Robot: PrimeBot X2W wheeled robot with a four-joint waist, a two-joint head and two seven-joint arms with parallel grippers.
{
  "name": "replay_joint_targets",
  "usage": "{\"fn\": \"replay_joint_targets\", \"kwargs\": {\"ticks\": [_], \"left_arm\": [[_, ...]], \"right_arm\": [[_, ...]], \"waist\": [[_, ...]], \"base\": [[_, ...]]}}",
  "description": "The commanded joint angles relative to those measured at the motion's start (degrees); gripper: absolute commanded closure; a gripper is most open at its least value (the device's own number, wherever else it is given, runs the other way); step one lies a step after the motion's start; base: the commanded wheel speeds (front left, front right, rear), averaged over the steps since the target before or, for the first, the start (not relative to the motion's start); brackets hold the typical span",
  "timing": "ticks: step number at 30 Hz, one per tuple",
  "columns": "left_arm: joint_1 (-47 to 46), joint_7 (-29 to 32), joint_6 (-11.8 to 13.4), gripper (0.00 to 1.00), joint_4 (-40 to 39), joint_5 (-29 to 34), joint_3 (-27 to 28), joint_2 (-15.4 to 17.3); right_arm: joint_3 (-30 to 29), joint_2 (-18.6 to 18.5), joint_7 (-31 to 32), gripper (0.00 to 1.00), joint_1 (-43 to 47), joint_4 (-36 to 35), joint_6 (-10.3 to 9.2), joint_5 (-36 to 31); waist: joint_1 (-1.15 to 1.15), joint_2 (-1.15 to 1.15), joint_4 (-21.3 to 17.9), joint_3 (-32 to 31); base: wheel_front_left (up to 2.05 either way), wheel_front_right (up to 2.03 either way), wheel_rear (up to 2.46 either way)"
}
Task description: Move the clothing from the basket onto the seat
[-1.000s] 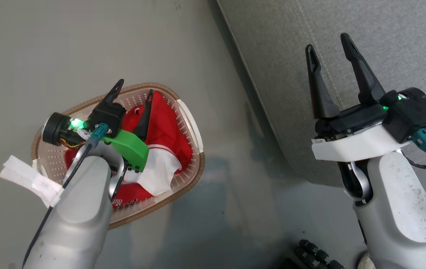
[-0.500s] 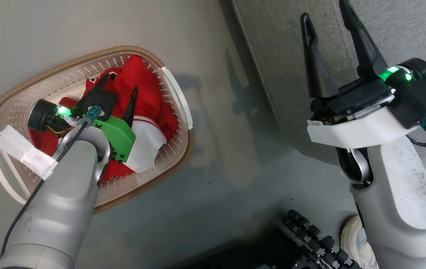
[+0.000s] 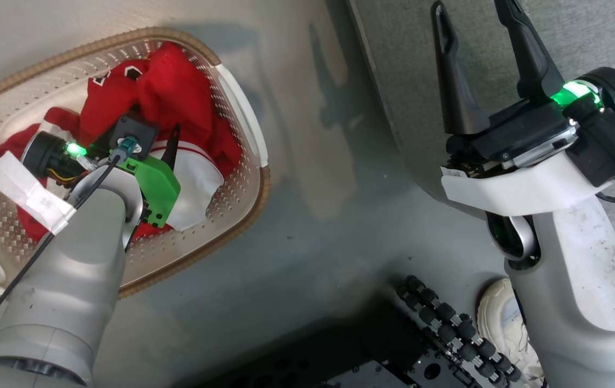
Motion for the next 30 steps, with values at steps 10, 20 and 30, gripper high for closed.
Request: {"fn": "replay_joint_targets", "kwargs": {"ticks": [10,20,30], "left_arm": [[-4.9,0.3,-0.1,0.00,4.7,-1.5,-3.9,-0.5],[-6.4,1.1,-0.1,1.00,5.8,-3.7,-8.0,-0.8],[-5.1,0.0,-0.1,1.00,4.4,-7.4,-11.5,-2.4]], "right_arm": [[0.8,-0.1,-0.3,0.00,1.1,-2.4,-0.02,-2.9],[1.2,-0.1,-0.3,0.00,0.6,-2.7,-0.02,-3.5],[1.1,-0.1,-0.3,0.00,-0.1,-1.9,-0.02,-3.7]], "waist": [[-0.01,0.00,2.7,2.9],[-0.01,0.00,3.4,2.9],[-0.01,0.00,4.9,-0.1]], "base": [[0.07,0.07,0.07],[0.00,0.00,0.00],[0.00,0.00,0.00]]}}
